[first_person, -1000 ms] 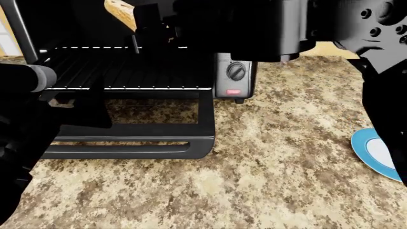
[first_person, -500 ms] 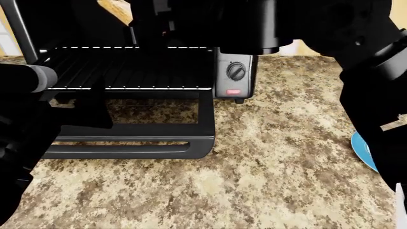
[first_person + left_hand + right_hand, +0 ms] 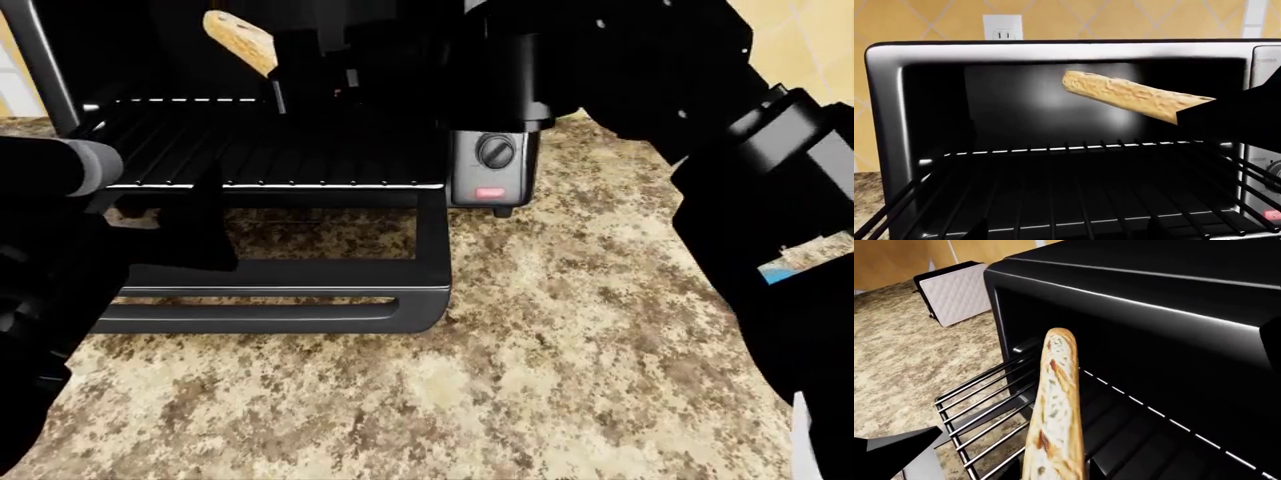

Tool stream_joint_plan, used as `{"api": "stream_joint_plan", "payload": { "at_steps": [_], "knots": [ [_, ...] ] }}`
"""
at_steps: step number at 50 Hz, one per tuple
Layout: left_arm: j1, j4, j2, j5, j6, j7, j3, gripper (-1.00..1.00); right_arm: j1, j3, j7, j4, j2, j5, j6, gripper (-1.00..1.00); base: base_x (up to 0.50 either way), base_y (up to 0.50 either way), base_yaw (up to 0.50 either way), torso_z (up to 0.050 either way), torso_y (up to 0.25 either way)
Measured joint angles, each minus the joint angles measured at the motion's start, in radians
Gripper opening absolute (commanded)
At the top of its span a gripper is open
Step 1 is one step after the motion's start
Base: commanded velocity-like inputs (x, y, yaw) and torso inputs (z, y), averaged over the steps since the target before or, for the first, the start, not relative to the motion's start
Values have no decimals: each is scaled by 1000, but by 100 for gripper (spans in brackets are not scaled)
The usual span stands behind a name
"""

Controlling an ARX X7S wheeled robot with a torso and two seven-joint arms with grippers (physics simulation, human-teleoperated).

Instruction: Place the baguette on the rack of the toaster oven.

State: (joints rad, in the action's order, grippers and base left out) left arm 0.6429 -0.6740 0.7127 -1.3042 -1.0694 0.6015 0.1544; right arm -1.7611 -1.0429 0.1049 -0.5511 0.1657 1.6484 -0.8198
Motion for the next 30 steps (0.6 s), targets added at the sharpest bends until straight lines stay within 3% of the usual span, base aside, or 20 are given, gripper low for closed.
{"api": "stream_joint_plan", "payload": {
  "at_steps": [6,7,30],
  "knots": [
    [-3,0,1,2,3,-1,-2,100,4,-5,-8,-9,-3,-6,4,-100,0,0,0,0,0],
    [-3,0,1,2,4,0,-3,100,4,-5,-8,-10,-3,-6,5,100,0,0,0,0,0],
    [-11,2,5,3,14,-1,-7,100,9,16,15,32,17,-8,19,100,0,0,0,0,0]
  ]
}}
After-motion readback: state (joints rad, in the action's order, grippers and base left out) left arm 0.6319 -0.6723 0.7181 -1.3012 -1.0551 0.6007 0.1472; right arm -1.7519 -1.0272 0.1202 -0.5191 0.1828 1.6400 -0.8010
